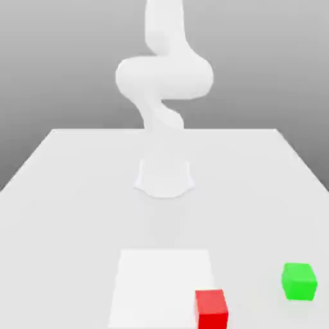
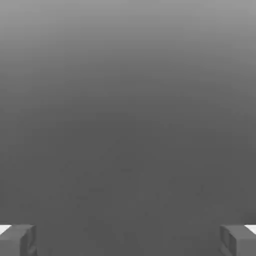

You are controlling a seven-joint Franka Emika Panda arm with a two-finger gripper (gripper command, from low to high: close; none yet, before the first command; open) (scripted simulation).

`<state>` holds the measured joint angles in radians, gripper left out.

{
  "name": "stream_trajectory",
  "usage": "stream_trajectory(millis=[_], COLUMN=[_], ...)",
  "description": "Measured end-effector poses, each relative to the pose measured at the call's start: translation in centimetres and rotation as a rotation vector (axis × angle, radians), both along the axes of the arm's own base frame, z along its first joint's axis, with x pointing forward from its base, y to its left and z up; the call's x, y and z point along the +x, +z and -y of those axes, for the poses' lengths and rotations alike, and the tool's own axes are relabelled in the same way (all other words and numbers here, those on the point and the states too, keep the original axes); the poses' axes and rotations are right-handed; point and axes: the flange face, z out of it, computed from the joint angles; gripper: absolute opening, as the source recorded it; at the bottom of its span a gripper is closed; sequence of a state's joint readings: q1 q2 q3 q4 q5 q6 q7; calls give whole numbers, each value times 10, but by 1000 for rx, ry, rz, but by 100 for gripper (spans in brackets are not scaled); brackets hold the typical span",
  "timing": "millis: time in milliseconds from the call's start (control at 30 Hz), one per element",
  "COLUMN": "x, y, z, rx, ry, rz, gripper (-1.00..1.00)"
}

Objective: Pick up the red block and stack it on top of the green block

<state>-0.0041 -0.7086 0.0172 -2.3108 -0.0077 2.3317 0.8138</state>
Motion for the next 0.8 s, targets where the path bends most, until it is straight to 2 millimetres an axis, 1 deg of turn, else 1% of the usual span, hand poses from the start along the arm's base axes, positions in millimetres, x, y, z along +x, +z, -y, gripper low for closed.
stream_trajectory(millis=[100,200,300,400,500,600,700,800], x=[38,68,92,110,121,126,124,116], y=[-48,-97,-149,-204,-259,-316,-372,-427], z=[-9,-17,-25,-33,-41,-51,-60,-68], rx=[-11,-19,-26,-30,-32,-32,-29,-22], ry=[1,3,8,15,23,35,47,56], rz=[-88,-172,-255,-338,-421,-504,-587,-670], gripper=[0,0,0,0,0,0,0,0])
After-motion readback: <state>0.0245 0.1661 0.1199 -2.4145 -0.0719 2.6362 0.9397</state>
